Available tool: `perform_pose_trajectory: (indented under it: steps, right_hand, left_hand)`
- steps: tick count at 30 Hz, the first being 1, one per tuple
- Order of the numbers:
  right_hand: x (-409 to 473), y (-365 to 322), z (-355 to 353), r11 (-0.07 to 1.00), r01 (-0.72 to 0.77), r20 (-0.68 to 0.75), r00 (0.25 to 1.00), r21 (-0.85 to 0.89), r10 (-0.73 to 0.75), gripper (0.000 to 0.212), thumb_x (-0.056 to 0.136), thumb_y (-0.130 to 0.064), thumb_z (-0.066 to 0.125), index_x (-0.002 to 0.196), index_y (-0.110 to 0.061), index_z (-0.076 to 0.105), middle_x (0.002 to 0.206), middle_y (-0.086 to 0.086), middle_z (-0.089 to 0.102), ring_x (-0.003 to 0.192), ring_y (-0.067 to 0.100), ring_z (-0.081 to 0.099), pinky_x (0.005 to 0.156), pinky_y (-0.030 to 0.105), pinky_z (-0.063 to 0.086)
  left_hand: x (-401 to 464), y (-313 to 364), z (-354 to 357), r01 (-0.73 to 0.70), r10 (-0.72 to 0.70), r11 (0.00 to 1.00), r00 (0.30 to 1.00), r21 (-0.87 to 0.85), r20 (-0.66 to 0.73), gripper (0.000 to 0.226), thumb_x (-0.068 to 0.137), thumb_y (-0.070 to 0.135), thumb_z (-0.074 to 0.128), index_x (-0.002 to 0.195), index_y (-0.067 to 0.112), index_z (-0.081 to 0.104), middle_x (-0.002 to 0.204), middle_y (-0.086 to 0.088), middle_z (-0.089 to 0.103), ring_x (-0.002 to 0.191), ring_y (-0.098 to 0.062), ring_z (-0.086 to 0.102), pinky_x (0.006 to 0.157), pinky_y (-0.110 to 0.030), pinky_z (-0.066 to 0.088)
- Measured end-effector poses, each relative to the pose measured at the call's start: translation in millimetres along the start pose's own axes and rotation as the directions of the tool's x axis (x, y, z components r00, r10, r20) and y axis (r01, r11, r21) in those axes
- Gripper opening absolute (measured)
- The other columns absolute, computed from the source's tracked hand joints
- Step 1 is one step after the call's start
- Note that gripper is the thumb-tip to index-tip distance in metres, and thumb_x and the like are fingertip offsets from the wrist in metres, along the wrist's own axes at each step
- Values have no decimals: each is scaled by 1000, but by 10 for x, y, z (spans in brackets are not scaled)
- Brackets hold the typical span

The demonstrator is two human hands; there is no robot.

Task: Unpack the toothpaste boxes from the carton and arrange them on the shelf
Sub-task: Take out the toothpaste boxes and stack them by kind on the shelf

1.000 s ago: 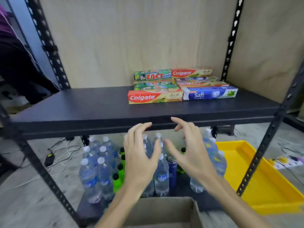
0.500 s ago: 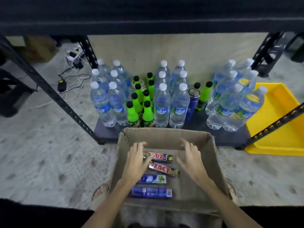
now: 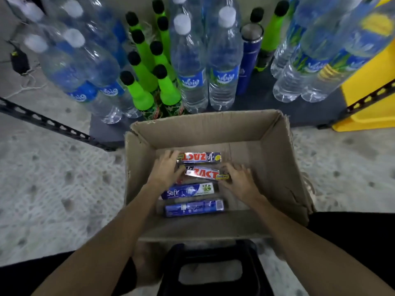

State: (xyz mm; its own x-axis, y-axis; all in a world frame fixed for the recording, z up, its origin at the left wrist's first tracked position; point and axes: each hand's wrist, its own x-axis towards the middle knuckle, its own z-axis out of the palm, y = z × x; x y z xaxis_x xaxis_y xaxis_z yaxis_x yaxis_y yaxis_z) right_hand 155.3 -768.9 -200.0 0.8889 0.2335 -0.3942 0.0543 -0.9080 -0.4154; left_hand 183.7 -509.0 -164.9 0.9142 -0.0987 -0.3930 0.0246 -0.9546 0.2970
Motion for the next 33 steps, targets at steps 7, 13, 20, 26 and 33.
perform_pose_trajectory:
  steps: [7,13,20,26,33]
  right_hand:
    - [123,190,184,995,95,2,996,-13,-95,61,89,-42,71,141,-41,40,146,-3,49,127,21,39,99,41,33]
    - [178,228,263,992,88,45,995,95,-92,66,85,-39,74,138,-43,35,140,-5,57,126,22,44,97,41,35]
    - [117,249,262,970,85,22,995,230,-93,67,92,-27,70,146,-41,34,143,-1,54,132,22,40,107,44,28]
    - [-48,415,89,929,47,9,999,367,-54,56,91,-47,62,141,-46,39,139,-7,56,130,20,40,109,51,33]
    - [-130,606,-28,917,6,28,999,399,-19,70,86,-28,76,138,-53,36,142,-11,51,129,19,41,105,44,39]
  left_hand:
    - [356,-75,182,-46,43,999,988,21,148,62,97,34,62,152,31,35,154,-4,41,140,-29,37,116,-48,28]
    - [478,-113,332,-35,47,995,991,-97,122,54,95,43,63,146,32,45,151,0,46,142,-23,36,118,-53,25]
    - [577,-140,422,-24,58,964,991,-267,120,49,93,40,68,138,32,52,141,-1,50,135,-21,38,113,-45,36]
    - [693,-52,387,-30,61,981,985,-194,158,54,89,42,71,139,30,54,131,-2,53,127,-23,42,106,-47,38]
    - [599,-62,342,-104,109,994,986,-43,129,54,97,54,53,144,27,47,137,0,52,128,-23,43,101,-53,43]
